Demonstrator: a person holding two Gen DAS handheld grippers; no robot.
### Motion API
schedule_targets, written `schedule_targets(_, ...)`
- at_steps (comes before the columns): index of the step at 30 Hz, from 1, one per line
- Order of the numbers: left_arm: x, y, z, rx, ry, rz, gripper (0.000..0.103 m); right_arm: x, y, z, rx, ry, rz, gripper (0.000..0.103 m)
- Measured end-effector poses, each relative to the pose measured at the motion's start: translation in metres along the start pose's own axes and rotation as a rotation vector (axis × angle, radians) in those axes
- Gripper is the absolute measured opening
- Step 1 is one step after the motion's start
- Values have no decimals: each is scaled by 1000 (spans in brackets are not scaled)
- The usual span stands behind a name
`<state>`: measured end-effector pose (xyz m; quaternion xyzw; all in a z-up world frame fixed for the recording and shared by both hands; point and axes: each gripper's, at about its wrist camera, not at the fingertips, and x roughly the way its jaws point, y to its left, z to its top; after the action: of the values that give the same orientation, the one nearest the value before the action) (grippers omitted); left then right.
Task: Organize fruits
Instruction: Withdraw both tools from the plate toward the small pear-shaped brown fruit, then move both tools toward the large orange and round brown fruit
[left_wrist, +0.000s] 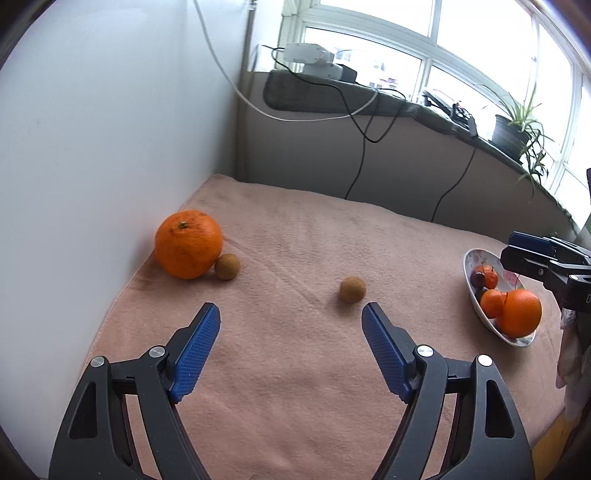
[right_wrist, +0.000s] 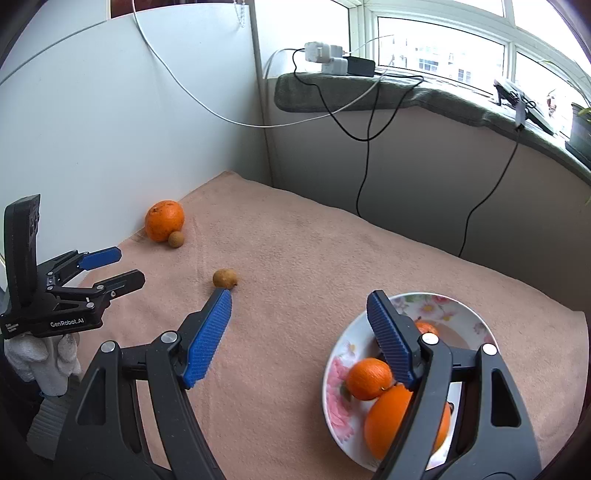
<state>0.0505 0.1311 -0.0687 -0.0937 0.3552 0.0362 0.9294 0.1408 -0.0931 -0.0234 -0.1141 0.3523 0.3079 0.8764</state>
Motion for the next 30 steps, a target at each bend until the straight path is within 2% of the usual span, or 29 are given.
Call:
schedule_targets(8, 4, 34, -1, -100, -21, 38, 79, 37, 27, 33, -32, 38, 114, 78)
schedule_targets(16, 13, 50, -1, -168, -36, 50, 79, 79, 48, 63, -31, 96, 244, 78)
schedule_targets(27, 26, 49, 9, -180, -38, 61, 79, 142, 82, 92, -40, 182, 389, 78)
schedule_targets(30, 29, 50, 12, -185, -38, 73, 79, 154, 90, 96, -52, 192, 405, 78)
